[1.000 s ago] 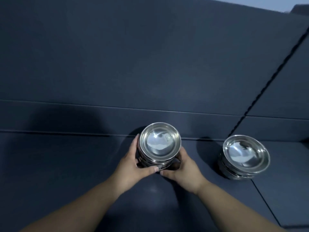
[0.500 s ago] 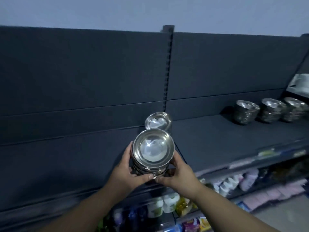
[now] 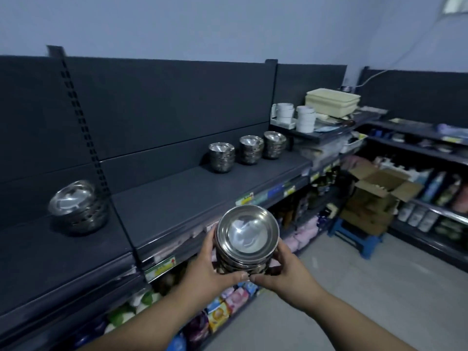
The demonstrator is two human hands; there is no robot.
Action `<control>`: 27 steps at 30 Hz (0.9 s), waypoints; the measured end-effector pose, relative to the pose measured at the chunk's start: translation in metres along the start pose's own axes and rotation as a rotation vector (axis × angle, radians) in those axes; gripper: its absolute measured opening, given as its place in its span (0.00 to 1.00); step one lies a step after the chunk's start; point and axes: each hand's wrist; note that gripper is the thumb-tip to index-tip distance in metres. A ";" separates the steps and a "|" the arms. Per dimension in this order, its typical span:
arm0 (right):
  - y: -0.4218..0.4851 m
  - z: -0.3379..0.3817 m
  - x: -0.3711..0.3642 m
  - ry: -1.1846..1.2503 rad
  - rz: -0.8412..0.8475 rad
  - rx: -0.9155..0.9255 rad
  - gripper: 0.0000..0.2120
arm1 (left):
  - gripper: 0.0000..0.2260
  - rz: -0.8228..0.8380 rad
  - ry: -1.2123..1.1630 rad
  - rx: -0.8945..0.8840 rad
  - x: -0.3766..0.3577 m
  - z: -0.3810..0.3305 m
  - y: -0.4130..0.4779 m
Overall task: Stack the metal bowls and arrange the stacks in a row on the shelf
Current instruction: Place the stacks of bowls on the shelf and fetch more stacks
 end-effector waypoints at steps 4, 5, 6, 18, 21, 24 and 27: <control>0.003 -0.016 0.042 0.031 -0.108 -0.029 0.39 | 0.53 0.071 0.007 0.007 -0.040 -0.004 0.037; 0.007 -0.020 0.049 0.032 -0.125 -0.045 0.40 | 0.53 0.085 0.004 0.012 -0.046 -0.004 0.047; 0.014 -0.024 0.054 0.038 -0.136 -0.055 0.41 | 0.53 0.099 0.002 0.011 -0.051 -0.003 0.057; 0.230 -0.015 0.058 -0.028 -0.092 -0.102 0.44 | 0.52 0.035 -0.143 0.012 0.014 0.025 0.252; 0.288 -0.005 0.042 -0.057 -0.025 -0.101 0.44 | 0.48 -0.024 -0.121 0.003 0.046 0.034 0.288; 0.334 -0.004 0.022 -0.014 0.080 -0.099 0.42 | 0.50 -0.105 -0.114 0.041 0.071 0.052 0.307; 0.368 -0.009 0.002 -0.004 0.178 -0.087 0.43 | 0.49 -0.201 -0.097 0.072 0.088 0.071 0.315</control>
Point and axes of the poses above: each hand's wrist, its own y-axis towards the middle knuckle, its own x-axis out of the back of the hand, z = x × y
